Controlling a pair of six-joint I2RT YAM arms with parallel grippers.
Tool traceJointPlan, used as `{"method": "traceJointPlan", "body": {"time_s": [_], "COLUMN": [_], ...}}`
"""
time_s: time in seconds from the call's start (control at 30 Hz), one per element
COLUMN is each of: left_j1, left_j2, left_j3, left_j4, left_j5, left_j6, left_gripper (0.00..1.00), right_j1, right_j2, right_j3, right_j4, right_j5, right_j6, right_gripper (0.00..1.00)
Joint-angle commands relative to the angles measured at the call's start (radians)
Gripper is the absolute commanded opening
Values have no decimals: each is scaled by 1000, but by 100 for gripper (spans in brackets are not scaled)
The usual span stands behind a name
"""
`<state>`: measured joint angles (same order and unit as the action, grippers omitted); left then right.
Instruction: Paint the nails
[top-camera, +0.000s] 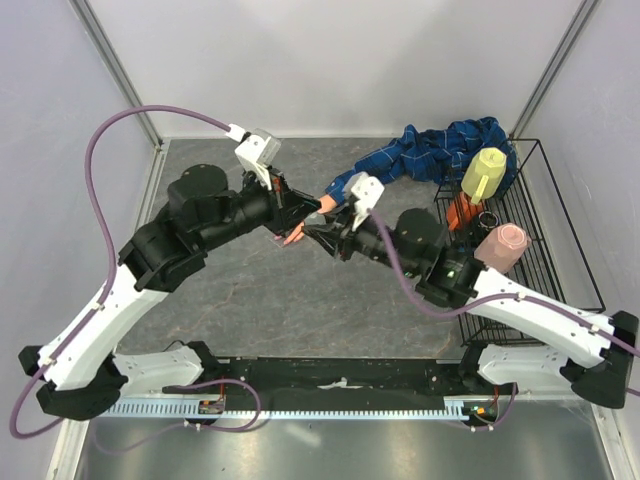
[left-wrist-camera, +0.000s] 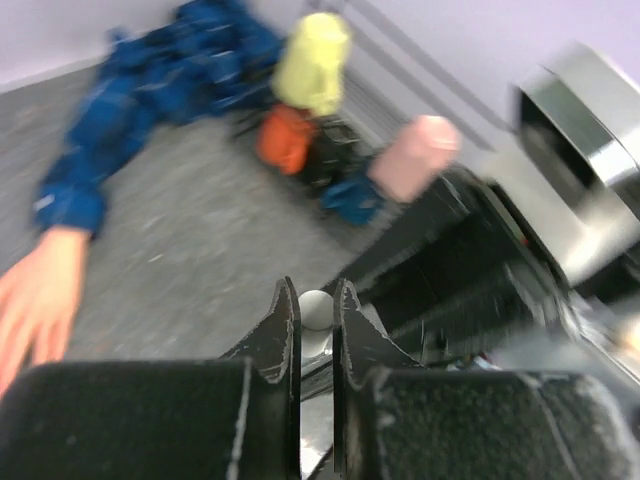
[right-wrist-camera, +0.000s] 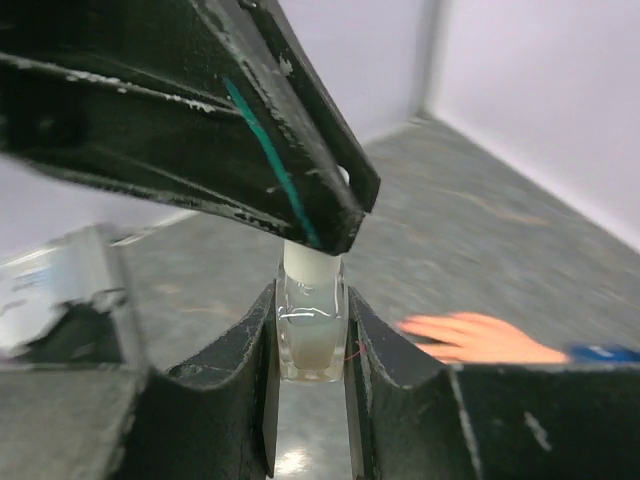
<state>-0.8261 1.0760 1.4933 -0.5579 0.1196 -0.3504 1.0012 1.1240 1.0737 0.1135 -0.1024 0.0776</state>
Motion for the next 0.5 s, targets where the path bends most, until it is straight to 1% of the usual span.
{"method": "traceJointPlan", "body": {"time_s": [0.0,0.03,0.13,0.23,0.27,0.3,0.33,0.37,0.4,0.47], "left_j1": [-111,-113,-111,-111,-110,-110,-107,-101,-96,-71], "left_j2": [120,139,151,119,107,84,72,59,47,6], "left_j3": [123,160,173,150,142,134,121,111,104,82], "left_j4": [-134,-166,-171,-143,-134,-123,-114,-93,-79,-59], "left_j5": [-415,-420,-414,-385,-364,-318,-296,-269,-209,-151], "left_j6": [-84,-100,-134,-145,-142,-142,-142,-142,-142,-140], "left_gripper": [2,2,2,2,4,12,24,47,58,71], "right_j1": [132,152,155,155,154,154,152,154,149,129], "right_j2": [62,65,66,42,33,23,4,-7,-16,-41], "right_j3": [61,58,57,34,25,13,3,-4,-15,-21], "right_j4": [-19,-9,-6,-5,-2,-2,-2,2,3,-5], "right_j5": [504,523,514,413,380,295,259,219,148,106], "right_j6": [-173,-179,-185,-191,-194,-199,-199,-197,-187,-164], "right_gripper": [0,0,0,0,0,0,0,0,0,0]}}
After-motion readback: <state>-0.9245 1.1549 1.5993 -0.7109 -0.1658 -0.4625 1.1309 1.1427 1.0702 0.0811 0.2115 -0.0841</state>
